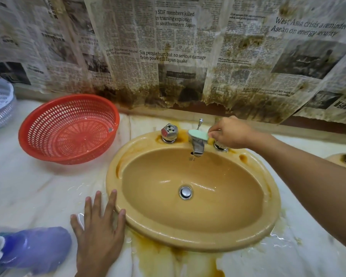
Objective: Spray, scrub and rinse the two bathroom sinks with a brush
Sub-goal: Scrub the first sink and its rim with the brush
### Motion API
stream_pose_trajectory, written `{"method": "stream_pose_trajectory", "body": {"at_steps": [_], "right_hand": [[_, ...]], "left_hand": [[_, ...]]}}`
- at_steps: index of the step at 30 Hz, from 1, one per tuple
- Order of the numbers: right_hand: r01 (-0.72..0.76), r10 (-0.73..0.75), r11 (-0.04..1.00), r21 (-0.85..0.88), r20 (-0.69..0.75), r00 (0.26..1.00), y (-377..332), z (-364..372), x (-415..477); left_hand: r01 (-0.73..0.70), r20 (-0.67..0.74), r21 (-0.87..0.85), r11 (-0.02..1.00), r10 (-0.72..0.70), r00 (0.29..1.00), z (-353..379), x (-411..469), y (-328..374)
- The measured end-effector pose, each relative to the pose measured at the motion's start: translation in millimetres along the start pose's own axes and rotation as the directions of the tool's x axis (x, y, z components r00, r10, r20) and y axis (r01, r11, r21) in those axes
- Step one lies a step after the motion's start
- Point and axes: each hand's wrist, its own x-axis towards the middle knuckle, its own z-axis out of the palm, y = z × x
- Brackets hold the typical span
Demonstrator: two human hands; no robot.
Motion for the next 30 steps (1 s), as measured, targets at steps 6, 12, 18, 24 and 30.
{"method": "stream_pose_trajectory", "body": {"at_steps": [6, 12, 18, 24, 30], "right_hand": [[0.0, -0.001, 1.0, 0.006, 0.107, 0.994, 12.0, -15.9, 14.2], [-0.06, 0.06, 0.998, 0.0, 0.038, 0.997, 10.4, 2.7, 32.4], [-0.009, 0.012, 1.0, -0.027, 0.101, 0.995, 20.5, -10.2, 34.4], [-0.041, 0.042, 0.999, -0.015, 0.074, 0.996, 26.3, -2.1, 36.0], [-0.066, 0.069, 0.997, -0.029, 0.12, 0.99, 34.4, -8.9, 36.7]], "left_hand": [[0.0, -0.007, 0.008, 1.0, 0.0, 1.0, -0.8, 1.0, 0.5], [0.001, -0.011, 0.004, 1.0, -0.001, 1.0, -0.5, 1.0, -0.1], [0.0, -0.015, -0.004, 1.0, 0.0, 1.0, -0.6, 1.6, 2.2], [0.014, -0.016, 0.02, 1.0, -0.014, 1.0, -0.4, 3.4, 2.5], [0.012, -0.025, -0.004, 1.0, -0.013, 1.0, -1.9, 1.8, 3.0]]}}
